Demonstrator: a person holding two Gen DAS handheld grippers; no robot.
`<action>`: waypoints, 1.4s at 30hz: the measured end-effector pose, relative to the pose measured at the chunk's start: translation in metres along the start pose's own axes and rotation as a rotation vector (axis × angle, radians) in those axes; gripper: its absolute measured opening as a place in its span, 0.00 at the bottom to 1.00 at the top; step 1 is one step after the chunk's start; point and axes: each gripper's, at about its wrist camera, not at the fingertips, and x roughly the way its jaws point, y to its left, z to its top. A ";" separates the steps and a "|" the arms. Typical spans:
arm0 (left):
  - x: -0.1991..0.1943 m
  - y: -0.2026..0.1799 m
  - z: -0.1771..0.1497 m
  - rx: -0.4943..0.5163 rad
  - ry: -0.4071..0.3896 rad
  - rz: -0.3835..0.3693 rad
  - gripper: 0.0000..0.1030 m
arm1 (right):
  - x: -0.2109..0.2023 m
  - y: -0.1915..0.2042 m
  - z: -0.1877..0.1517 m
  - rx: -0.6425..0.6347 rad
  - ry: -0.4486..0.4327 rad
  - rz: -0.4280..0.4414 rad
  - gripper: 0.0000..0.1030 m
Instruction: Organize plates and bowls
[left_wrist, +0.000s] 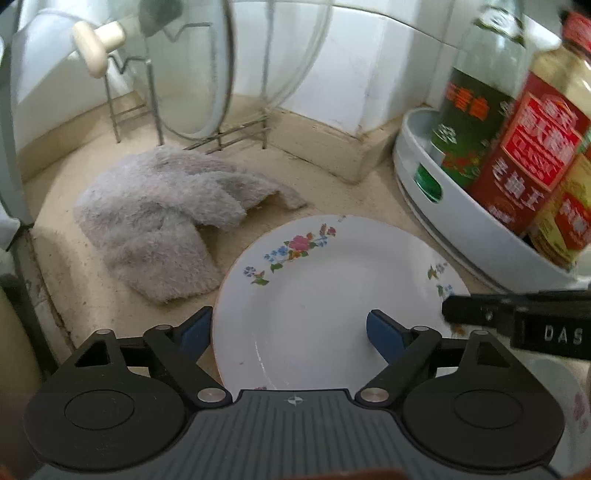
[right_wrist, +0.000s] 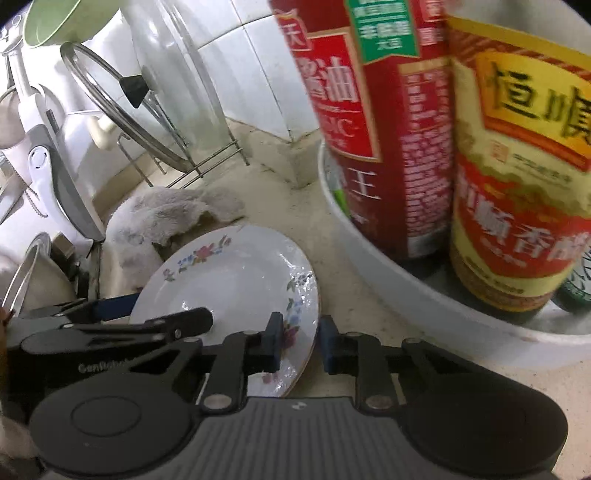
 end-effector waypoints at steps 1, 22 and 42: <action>-0.001 -0.002 -0.001 0.009 -0.001 0.006 0.87 | -0.001 -0.001 -0.001 0.009 -0.005 -0.005 0.21; -0.012 0.008 -0.005 -0.052 -0.019 -0.083 0.81 | -0.009 -0.015 -0.006 0.129 -0.029 -0.015 0.20; -0.013 0.003 -0.013 -0.028 -0.099 -0.120 0.91 | -0.026 -0.012 -0.029 0.076 -0.081 0.042 0.23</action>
